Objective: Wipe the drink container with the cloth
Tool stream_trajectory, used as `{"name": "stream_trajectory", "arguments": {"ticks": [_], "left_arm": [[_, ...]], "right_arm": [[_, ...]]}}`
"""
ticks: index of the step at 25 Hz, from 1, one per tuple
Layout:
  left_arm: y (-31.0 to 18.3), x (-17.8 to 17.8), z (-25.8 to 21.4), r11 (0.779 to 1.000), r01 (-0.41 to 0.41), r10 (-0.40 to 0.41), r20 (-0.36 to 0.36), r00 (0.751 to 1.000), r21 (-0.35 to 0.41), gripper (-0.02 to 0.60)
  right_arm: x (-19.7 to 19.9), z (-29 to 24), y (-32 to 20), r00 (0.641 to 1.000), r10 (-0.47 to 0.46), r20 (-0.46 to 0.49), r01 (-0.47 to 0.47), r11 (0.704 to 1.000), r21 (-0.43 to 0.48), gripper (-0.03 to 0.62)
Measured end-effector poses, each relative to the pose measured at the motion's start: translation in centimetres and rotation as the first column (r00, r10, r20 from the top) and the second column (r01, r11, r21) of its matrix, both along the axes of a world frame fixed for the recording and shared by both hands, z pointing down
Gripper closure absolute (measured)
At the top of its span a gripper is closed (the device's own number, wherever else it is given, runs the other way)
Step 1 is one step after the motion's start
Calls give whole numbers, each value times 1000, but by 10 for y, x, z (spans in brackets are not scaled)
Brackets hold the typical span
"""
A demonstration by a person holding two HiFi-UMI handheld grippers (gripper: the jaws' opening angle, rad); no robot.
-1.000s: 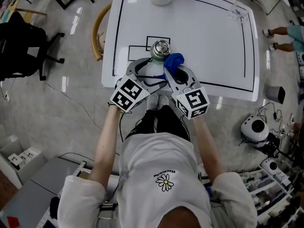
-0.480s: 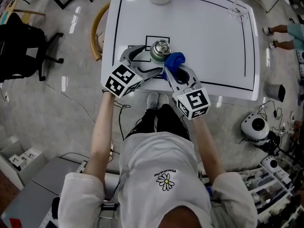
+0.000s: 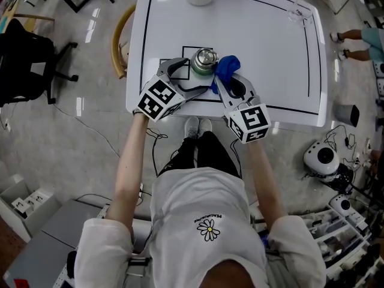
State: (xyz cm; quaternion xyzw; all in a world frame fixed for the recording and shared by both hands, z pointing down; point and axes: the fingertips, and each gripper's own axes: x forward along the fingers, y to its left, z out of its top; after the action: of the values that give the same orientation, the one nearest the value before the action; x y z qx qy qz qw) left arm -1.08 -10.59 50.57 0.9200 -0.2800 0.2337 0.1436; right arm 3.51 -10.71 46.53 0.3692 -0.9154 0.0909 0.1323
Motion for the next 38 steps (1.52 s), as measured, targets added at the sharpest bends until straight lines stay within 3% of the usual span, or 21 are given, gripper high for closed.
{"name": "stream_trajectory", "arguments": {"ticks": [8,17,21,25,31,38], "left_arm": [[11,8,-2,1000,-13,13,-8,1000,2,169],[47,12,-2,999,-35,36,47,998,-26,168],[67,36,-6,995,-100,100,28,995,-21,169],[71,41,-9,995,-99,99,10,995,-17,169],[25,-9,-14,997,67,-68,33,997,34,167],[0,4,-7,999,-11,10,50,999,33,167]], "right_arm": [[0,2,5,999,32,-8,-32,999,-14,551],[-11,3,28,1000,11,9,-10,1000,-27,551],[-14,2,34,1000,-6,7,6,1000,-26,551],[-16,2,34,1000,-8,6,8,1000,-27,551],[-14,1,33,1000,-18,-3,18,1000,-22,551],[-15,1,33,1000,-24,-9,24,1000,-16,551]]}}
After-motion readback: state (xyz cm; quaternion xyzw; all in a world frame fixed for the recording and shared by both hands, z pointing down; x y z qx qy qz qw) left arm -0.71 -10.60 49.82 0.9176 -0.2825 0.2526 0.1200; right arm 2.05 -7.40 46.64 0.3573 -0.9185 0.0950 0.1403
